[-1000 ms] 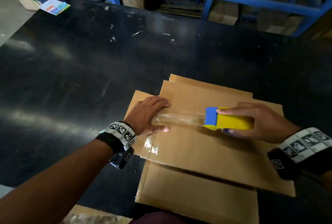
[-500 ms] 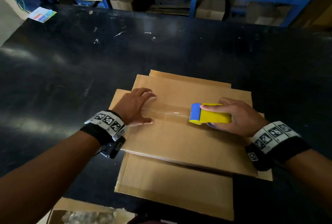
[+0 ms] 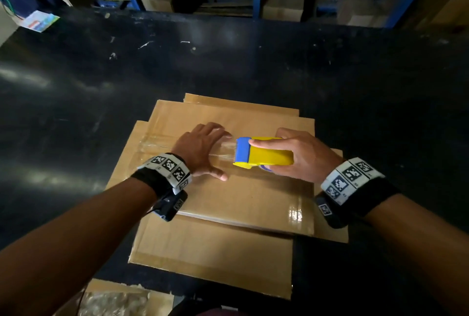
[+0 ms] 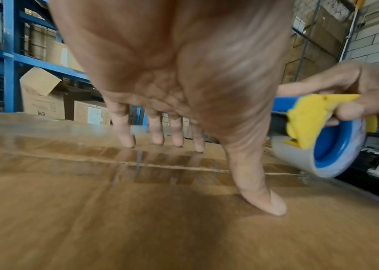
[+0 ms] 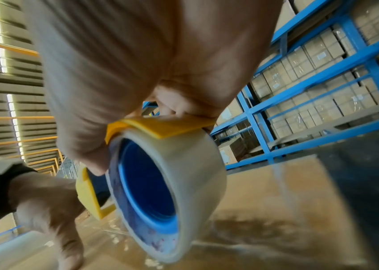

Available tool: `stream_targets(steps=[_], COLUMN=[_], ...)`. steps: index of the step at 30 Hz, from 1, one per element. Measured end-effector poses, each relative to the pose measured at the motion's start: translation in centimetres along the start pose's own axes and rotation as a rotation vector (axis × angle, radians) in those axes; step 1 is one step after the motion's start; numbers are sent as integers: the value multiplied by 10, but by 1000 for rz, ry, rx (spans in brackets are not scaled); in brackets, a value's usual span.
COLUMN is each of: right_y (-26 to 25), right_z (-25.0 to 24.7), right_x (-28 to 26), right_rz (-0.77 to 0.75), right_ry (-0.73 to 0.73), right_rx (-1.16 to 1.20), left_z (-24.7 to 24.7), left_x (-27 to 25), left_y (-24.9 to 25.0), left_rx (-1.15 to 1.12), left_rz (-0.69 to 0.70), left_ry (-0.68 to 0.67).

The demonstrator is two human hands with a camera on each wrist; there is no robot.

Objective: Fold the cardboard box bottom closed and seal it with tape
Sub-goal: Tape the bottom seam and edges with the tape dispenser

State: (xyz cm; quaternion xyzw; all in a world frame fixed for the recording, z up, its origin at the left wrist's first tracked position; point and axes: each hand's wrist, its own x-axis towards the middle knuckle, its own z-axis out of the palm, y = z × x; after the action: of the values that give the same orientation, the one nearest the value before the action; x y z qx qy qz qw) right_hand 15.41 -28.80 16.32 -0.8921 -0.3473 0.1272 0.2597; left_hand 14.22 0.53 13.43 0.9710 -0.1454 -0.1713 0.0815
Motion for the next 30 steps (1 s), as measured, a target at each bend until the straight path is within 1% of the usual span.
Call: stream_targets(steps=[3,6,9,16,25,30], right_y=[31,65,80,97,99,99], right_z=[-24,-49,-58,-65,-65,-67], right_x=[-34,-72,-96,-106,-107,-109], right_rz=[54,111,91,69,67,55], right_ry=[-28,-98,-144,-108,-110,-113], right_rx=[-3,-57,-73,-110,-67,-86], left_z=[-3,-5,-7,-10,-11,-10], left_x=[-2,-2,0,-2,-1,-1], left_y=[4,8,16,19,20,20], left_rx=[-4,32,22,28,25,6], left_rz=[-14,-15,-12,-20,-22,-26], left_ry=[-20,-23,-36,-41,-42,-43])
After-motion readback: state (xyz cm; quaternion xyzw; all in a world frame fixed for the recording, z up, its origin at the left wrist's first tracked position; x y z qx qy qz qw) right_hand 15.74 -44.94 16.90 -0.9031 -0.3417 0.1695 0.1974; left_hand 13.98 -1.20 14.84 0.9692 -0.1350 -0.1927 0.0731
